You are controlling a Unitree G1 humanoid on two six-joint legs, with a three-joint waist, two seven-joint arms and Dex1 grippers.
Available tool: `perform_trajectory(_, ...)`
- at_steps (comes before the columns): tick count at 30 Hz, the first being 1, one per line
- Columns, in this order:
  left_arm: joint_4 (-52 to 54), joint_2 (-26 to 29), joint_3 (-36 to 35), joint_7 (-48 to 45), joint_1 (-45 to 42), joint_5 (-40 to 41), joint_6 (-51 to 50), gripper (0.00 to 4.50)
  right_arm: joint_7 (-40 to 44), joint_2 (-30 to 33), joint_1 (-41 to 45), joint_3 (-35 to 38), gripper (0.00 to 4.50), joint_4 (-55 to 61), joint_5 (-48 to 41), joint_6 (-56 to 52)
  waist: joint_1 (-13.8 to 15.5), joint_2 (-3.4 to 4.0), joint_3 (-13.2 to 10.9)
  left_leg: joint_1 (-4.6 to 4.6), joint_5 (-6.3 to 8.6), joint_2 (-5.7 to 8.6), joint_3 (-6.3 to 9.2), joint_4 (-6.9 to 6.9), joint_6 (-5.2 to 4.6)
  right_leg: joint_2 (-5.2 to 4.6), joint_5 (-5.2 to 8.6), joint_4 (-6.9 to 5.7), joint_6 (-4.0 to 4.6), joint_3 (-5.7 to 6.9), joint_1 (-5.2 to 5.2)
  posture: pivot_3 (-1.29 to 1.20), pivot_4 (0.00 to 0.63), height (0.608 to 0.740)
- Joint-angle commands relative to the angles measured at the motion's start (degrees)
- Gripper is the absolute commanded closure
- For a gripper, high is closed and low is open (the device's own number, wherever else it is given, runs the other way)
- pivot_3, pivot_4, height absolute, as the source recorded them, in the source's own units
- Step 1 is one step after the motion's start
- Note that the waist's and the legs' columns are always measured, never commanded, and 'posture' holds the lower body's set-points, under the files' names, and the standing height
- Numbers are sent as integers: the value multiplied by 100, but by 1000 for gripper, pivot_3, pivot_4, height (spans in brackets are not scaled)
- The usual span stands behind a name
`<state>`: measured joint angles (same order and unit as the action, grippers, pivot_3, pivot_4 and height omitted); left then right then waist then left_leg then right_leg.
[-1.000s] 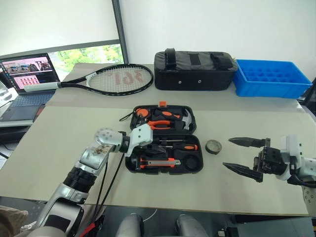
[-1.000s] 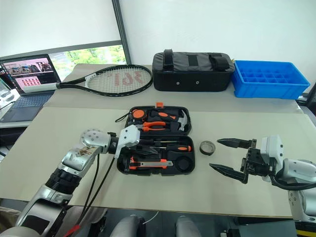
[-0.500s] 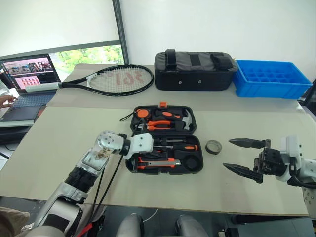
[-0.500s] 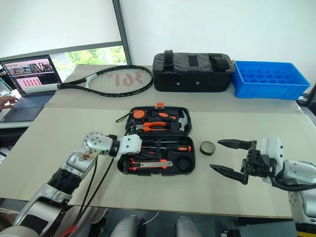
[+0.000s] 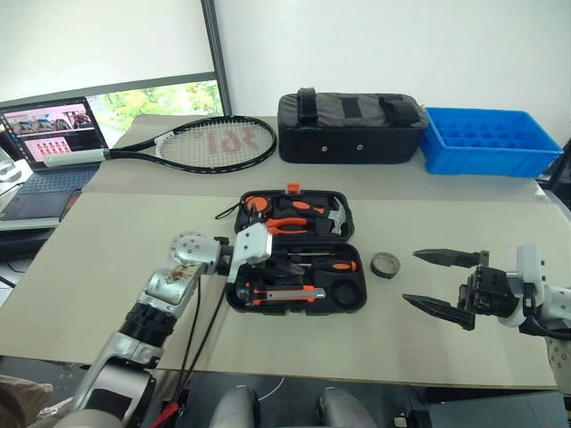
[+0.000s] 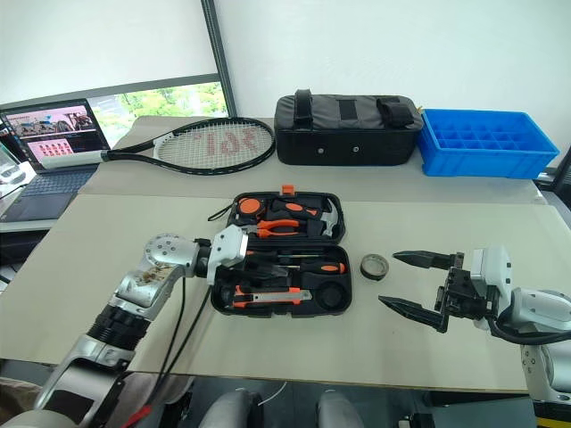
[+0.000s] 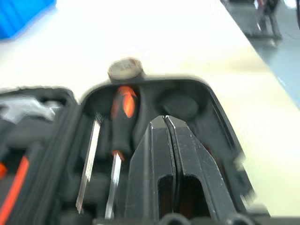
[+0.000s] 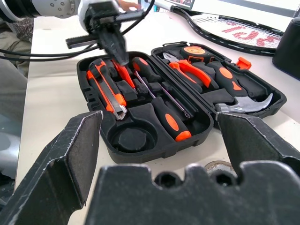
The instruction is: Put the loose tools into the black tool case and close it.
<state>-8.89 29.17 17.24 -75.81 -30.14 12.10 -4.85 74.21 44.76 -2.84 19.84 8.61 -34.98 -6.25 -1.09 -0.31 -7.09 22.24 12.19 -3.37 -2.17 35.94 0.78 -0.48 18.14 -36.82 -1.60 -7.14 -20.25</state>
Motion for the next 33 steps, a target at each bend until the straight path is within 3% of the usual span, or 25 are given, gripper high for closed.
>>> perform_trajectory(1,-188,117,249,-50,-78,-445,360,4426,-7,7,92,121,0,101,-71,143,15,0,0,1,0,0,0,1,0,0,0,1,0,0,0,0,150,708)
perform_trajectory(22,-790,206,822,105,-34,-1421,905,4426,-106,13,48,27,0,61,88,184,20,18,18,-9,0,2,1,3,0,-1,1,0,-2,-3,13,0,150,708)
perform_trajectory(28,-681,111,638,321,14,-1263,948,4426,-114,18,154,-49,0,11,118,188,22,20,20,-14,0,2,1,4,0,-1,3,-4,-5,-6,15,0,150,708)
perform_trajectory(33,-215,-4,73,606,0,-717,579,4426,-85,82,261,-115,0,-157,231,183,36,18,18,-8,0,3,1,9,0,-2,3,-5,-5,-5,13,0,150,708)
